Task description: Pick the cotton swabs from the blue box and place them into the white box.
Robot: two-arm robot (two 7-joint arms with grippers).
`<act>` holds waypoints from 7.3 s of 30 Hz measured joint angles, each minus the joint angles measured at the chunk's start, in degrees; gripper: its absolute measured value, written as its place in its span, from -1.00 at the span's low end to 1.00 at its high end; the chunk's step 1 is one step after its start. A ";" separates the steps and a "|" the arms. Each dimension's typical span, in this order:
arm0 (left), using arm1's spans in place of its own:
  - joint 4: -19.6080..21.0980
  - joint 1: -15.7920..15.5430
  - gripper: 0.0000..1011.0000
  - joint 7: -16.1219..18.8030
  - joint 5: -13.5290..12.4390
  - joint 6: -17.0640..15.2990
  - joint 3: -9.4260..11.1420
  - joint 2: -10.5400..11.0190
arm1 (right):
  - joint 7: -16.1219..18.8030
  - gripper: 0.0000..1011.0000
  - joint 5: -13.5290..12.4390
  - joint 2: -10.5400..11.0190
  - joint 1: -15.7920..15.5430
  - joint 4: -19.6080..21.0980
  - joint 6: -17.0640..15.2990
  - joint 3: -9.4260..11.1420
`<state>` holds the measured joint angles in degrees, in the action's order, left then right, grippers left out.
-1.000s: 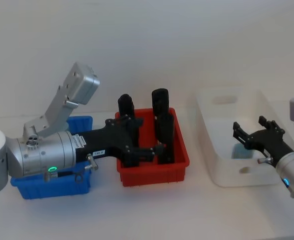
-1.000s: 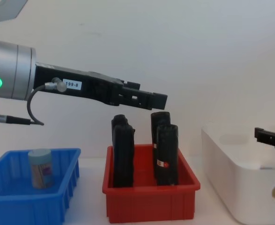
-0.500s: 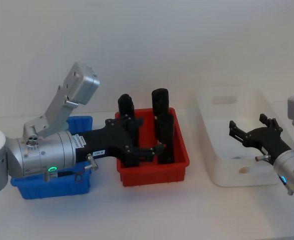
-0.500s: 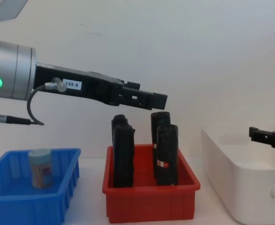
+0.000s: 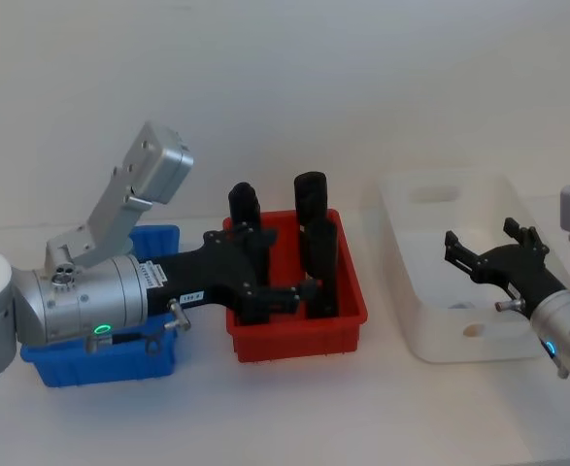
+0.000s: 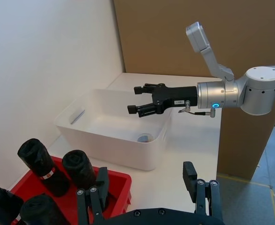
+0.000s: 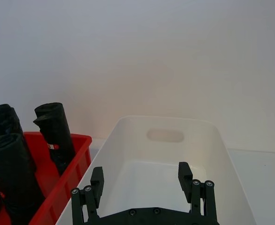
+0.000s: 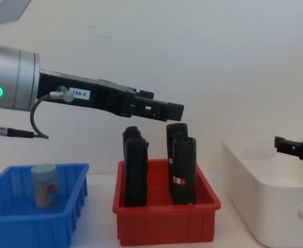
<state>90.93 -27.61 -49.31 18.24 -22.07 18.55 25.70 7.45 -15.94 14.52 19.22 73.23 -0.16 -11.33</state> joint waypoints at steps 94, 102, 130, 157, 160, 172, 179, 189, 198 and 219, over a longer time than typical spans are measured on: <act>2.28 14.03 0.98 48.69 -6.79 21.31 7.47 -3.81 | -2.70 0.98 0.82 3.95 -18.74 25.57 -1.11 -1.74; 2.25 14.02 0.98 48.69 -6.76 21.29 7.47 -3.81 | -0.80 0.98 2.61 2.44 -15.93 21.28 -0.15 -2.18; 2.24 14.02 0.98 48.68 -6.76 21.28 7.48 -3.81 | 9.38 0.98 8.30 -5.02 1.10 -3.95 5.73 -3.84; 2.24 14.02 0.98 48.68 -6.76 21.28 7.48 -3.80 | 19.44 0.98 9.92 -9.95 13.77 -23.38 10.14 -5.49; 2.24 14.02 0.98 48.68 -6.75 21.28 7.48 -3.81 | 20.06 0.98 9.93 -10.35 14.84 -25.07 10.59 -5.65; 2.24 14.02 0.98 48.68 -6.76 21.28 7.47 -3.81 | 20.62 0.88 10.43 -11.79 18.75 -31.71 12.65 -6.01; 2.24 14.02 0.98 48.68 -6.76 21.28 7.48 -3.81 | 21.13 0.54 10.55 -12.67 21.34 -36.33 14.34 -6.08; 2.24 14.02 0.98 48.68 -6.76 21.28 7.47 -3.81 | 22.82 0.04 10.13 -13.45 23.69 -40.39 16.18 -6.12; 2.24 14.02 0.98 48.68 -6.75 21.27 7.47 -3.81 | 23.11 -0.08 9.03 -12.79 22.14 -36.46 15.89 -5.62; 2.24 14.02 0.98 48.68 -6.76 21.27 7.48 -3.81 | 14.22 -0.28 5.76 -7.23 8.71 -7.74 12.05 -3.12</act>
<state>93.18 -13.59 -0.63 11.48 -0.80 26.03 21.89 21.67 -10.18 7.29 27.93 65.48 11.90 -14.45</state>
